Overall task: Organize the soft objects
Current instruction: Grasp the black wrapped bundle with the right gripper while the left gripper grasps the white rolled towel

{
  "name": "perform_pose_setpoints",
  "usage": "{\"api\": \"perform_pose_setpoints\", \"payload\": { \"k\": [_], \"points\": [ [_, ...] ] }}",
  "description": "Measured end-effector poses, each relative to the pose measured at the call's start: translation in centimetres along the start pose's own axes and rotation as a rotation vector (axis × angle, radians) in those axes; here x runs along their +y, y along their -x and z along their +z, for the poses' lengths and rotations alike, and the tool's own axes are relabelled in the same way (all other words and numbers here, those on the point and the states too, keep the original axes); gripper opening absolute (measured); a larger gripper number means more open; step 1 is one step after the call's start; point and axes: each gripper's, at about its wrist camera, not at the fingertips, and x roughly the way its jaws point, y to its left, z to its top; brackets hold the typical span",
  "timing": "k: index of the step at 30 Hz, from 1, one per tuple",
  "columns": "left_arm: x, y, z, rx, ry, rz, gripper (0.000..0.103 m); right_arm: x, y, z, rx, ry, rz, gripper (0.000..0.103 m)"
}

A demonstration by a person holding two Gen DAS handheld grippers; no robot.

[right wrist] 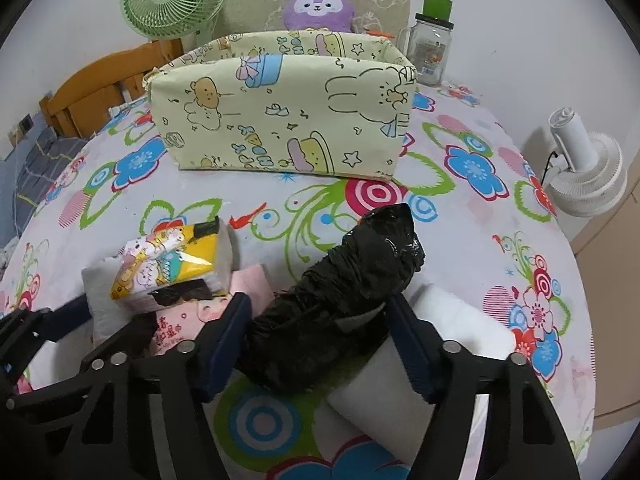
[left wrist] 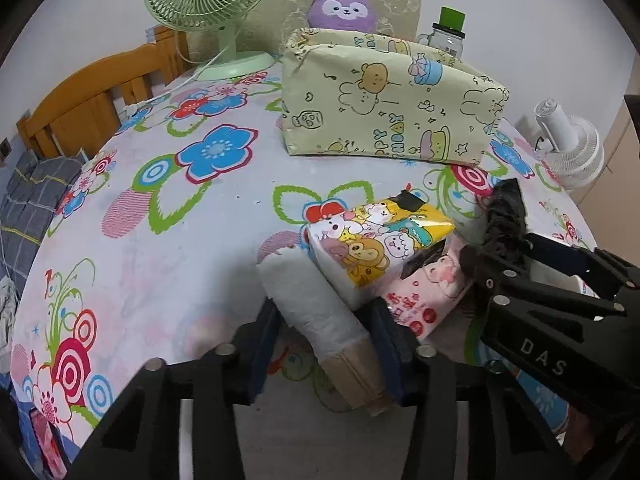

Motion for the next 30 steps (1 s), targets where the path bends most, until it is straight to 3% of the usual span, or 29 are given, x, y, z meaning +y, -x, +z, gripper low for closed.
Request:
{"api": "perform_pose_setpoints", "payload": {
  "k": [5, 12, 14, 30],
  "points": [
    [-0.3, -0.2, 0.6, -0.004, -0.007, -0.012, 0.016, 0.2, -0.1, 0.3, -0.014, -0.013, 0.02, 0.056],
    [-0.3, -0.5, 1.8, -0.027, -0.022, -0.005, 0.01, -0.6, 0.4, 1.2, -0.038, -0.055, 0.046, 0.039],
    [-0.1, -0.2, 2.2, -0.038, -0.016, -0.004, 0.01, -0.8, 0.4, 1.4, -0.039, -0.066, 0.046, 0.023],
    [-1.2, 3.3, 4.8, -0.12, -0.051, -0.03, 0.01, -1.5, 4.1, 3.0, -0.093, -0.087, 0.065, 0.023]
  ]
}}
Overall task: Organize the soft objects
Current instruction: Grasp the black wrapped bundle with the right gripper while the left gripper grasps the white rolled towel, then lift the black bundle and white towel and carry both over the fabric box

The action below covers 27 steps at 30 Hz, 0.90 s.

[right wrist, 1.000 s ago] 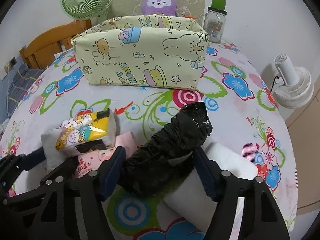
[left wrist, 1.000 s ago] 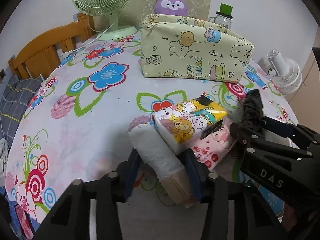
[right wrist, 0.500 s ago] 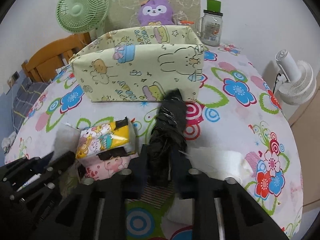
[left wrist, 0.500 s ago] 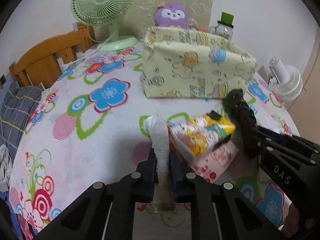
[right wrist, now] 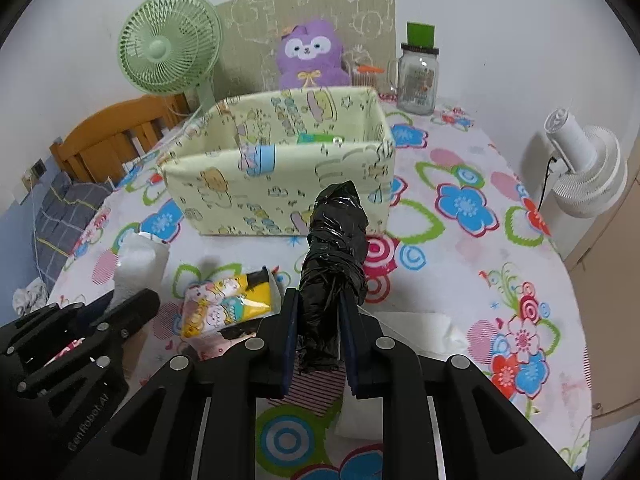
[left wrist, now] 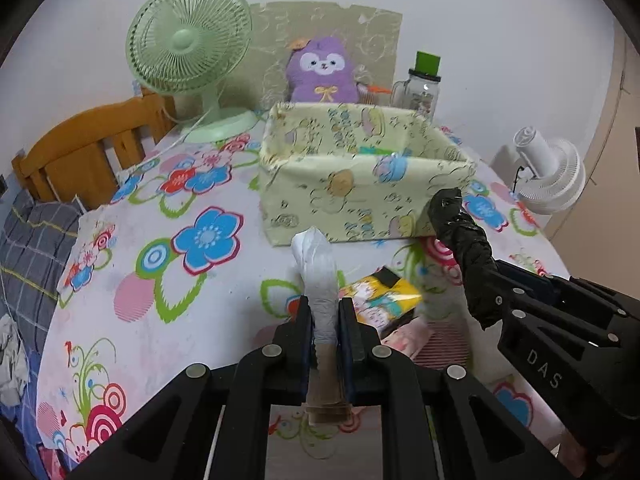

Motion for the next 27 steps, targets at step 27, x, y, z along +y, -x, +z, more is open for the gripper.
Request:
{"api": "perform_pose_setpoints", "payload": {
  "k": [27],
  "points": [
    [-4.4, 7.4, 4.0, -0.147, -0.065, -0.045, 0.01, -0.5, 9.1, 3.2, -0.158, 0.03, 0.011, 0.023]
  ]
}}
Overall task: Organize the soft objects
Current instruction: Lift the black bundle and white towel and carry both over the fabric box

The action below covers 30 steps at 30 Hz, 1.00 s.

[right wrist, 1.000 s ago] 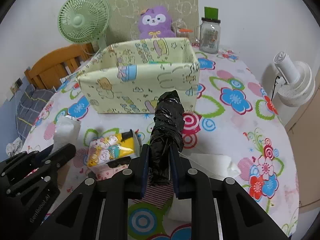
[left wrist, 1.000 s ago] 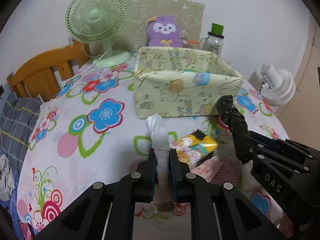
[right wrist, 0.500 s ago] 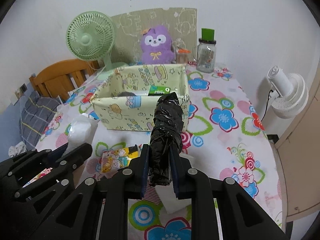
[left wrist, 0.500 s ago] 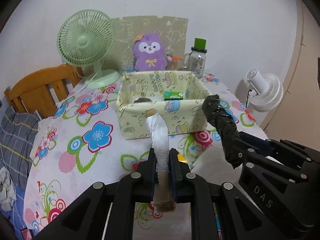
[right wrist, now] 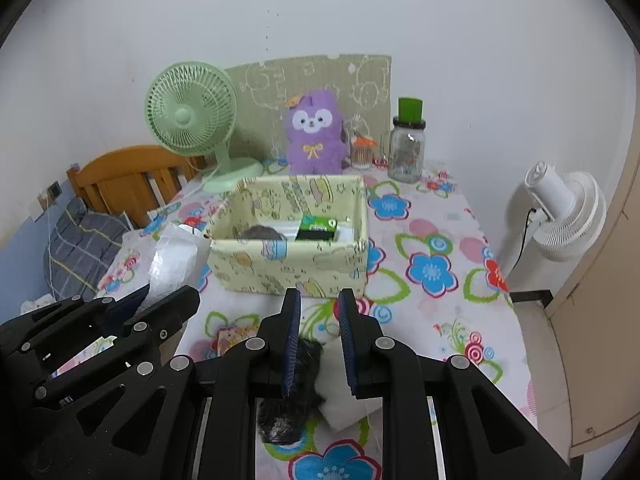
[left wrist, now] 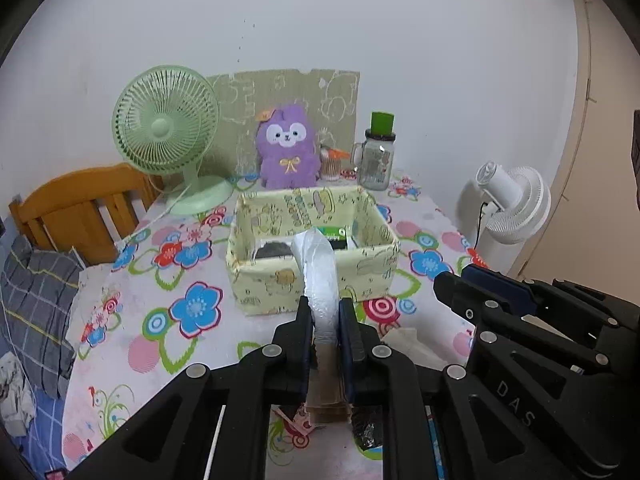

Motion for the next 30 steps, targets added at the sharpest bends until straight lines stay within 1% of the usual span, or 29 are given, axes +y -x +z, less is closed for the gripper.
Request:
{"api": "perform_pose_setpoints", "payload": {
  "k": [7, 10, 14, 19, 21, 22, 23, 25, 30],
  "points": [
    [0.1, 0.9, 1.4, -0.031, -0.008, 0.003, 0.01, 0.1, 0.8, 1.4, -0.028, -0.001, 0.006, 0.022],
    [0.2, 0.9, 1.6, -0.036, -0.006, 0.002, 0.01, 0.2, 0.6, 1.6, -0.024, 0.002, 0.008, 0.022],
    [0.6, 0.3, 1.1, -0.02, 0.002, -0.004, 0.01, 0.5, -0.4, 1.0, 0.005, 0.012, 0.014, 0.023],
    [1.3, -1.3, -0.6, 0.023, 0.003, 0.006, 0.01, 0.9, -2.0, -0.3, 0.035, 0.017, 0.004, 0.024],
    [1.8, -1.9, -1.6, 0.041, 0.011, 0.007, 0.01, 1.1, -3.0, -1.1, 0.063, 0.019, 0.002, 0.035],
    [2.1, -2.2, -2.0, 0.054, 0.014, 0.008, 0.01, 1.1, -3.4, -1.5, 0.076, 0.013, 0.002, 0.05],
    [2.3, -2.4, -2.3, 0.061, 0.018, 0.007, 0.01, 1.1, -3.6, -1.8, 0.078, 0.008, 0.0, 0.056],
    [2.8, -3.0, -3.2, 0.076, 0.024, 0.01, 0.01, 1.2, -4.1, -2.4, 0.079, 0.005, 0.0, 0.061],
    [3.5, -4.5, -5.0, 0.118, 0.021, 0.007, 0.01, 1.6, -5.9, -4.0, 0.128, -0.014, 0.0, 0.061]
  ]
}}
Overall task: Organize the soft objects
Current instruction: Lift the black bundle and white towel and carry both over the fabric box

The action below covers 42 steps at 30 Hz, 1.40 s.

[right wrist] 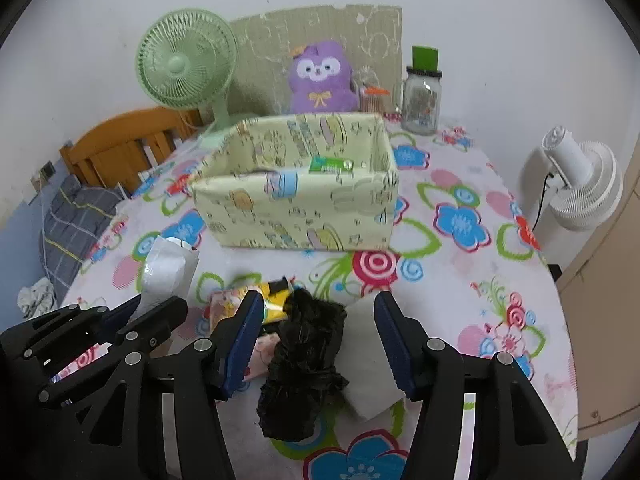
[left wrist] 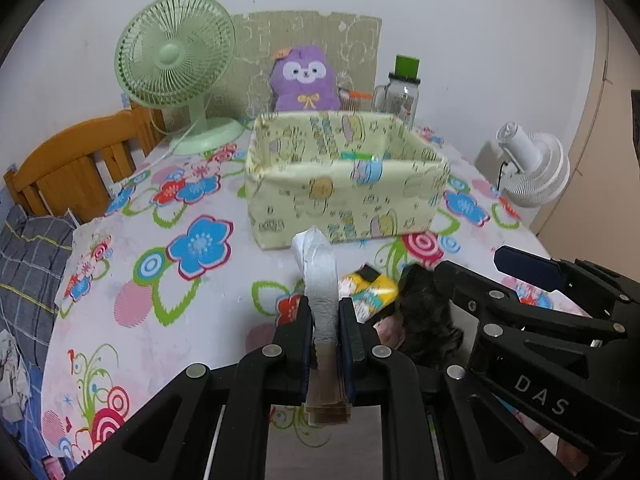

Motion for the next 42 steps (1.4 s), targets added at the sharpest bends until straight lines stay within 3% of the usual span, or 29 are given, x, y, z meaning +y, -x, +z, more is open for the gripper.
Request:
{"api": "perform_pose_setpoints", "payload": {
  "k": [13, 17, 23, 42],
  "points": [
    [1.2, -3.1, -2.7, 0.061, 0.004, -0.006, 0.01, 0.9, -4.5, -2.7, 0.109, 0.02, -0.019, 0.061],
    [1.4, -3.5, -3.2, 0.076, 0.007, -0.026, 0.01, 1.5, -5.7, -3.4, 0.143, 0.03, -0.027, 0.052],
    [1.4, -3.6, -3.1, 0.087, 0.005, -0.027, 0.01, 2.0, -5.1, -3.3, 0.11, 0.043, -0.035, 0.044],
    [-1.5, 0.1, 3.2, -0.02, -0.027, -0.034, 0.01, -0.9, 0.6, 2.8, -0.017, 0.008, -0.031, 0.042]
  ]
}}
